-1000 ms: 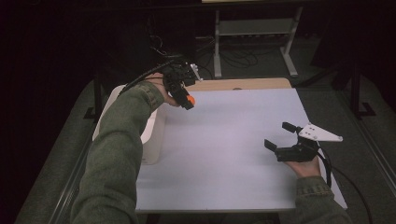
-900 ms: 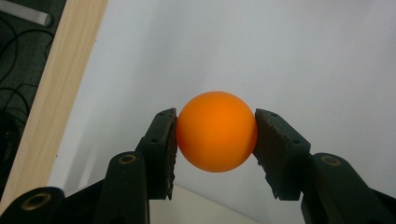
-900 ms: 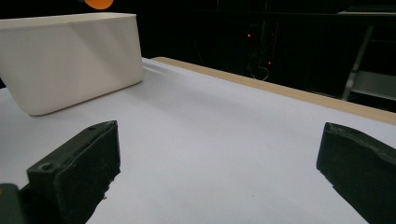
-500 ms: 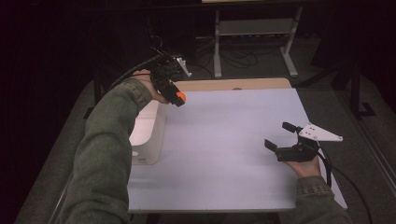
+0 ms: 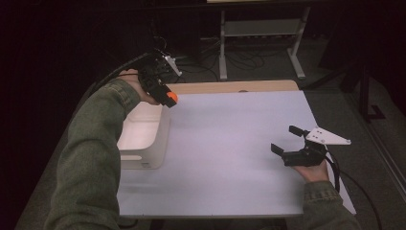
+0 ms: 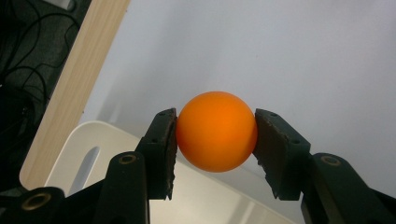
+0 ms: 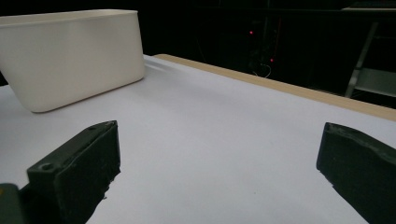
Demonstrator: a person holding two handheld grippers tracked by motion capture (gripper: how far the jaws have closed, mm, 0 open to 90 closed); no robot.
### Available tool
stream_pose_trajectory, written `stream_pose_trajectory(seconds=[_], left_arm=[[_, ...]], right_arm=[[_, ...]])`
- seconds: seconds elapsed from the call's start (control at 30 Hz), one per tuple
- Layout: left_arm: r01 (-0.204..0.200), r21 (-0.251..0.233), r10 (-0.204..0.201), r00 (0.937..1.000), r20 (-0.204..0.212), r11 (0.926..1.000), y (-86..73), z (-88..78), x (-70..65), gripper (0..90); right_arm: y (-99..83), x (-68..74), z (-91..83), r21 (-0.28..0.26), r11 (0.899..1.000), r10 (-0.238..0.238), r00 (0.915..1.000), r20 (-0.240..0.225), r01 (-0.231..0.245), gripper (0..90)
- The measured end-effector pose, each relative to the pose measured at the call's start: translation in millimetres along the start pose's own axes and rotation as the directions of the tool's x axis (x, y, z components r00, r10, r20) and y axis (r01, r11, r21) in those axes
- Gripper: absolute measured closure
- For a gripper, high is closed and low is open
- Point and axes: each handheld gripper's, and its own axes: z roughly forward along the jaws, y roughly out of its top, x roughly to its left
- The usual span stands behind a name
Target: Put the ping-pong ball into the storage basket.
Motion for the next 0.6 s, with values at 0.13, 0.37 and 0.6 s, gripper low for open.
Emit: stream_pose_trajectory(seconds=[0.13,0.37,0.6], left_arm=[[0.006,0.01,-0.006,1.0,0.002,0.9999,-5.7,-5.1,-0.7,50.9],[0.016,0.021,-0.016,0.9999,-0.001,0.9997,-17.1,-12.8,-1.8,50.9],[0.036,0.027,-0.036,0.9993,0.008,0.999,-29.3,-15.8,-2.6,50.9]], right_arm=[[0.0,0.3,0.4,0.002,1.0,-0.001,1.0,-0.003,0.001,0.0],[0.4,0.1,-0.4,-0.003,1.0,-0.004,1.0,0.006,0.004,0.0],[0.3,0.3,-0.1,0.001,1.0,-0.005,1.0,0.008,0.005,0.0]])
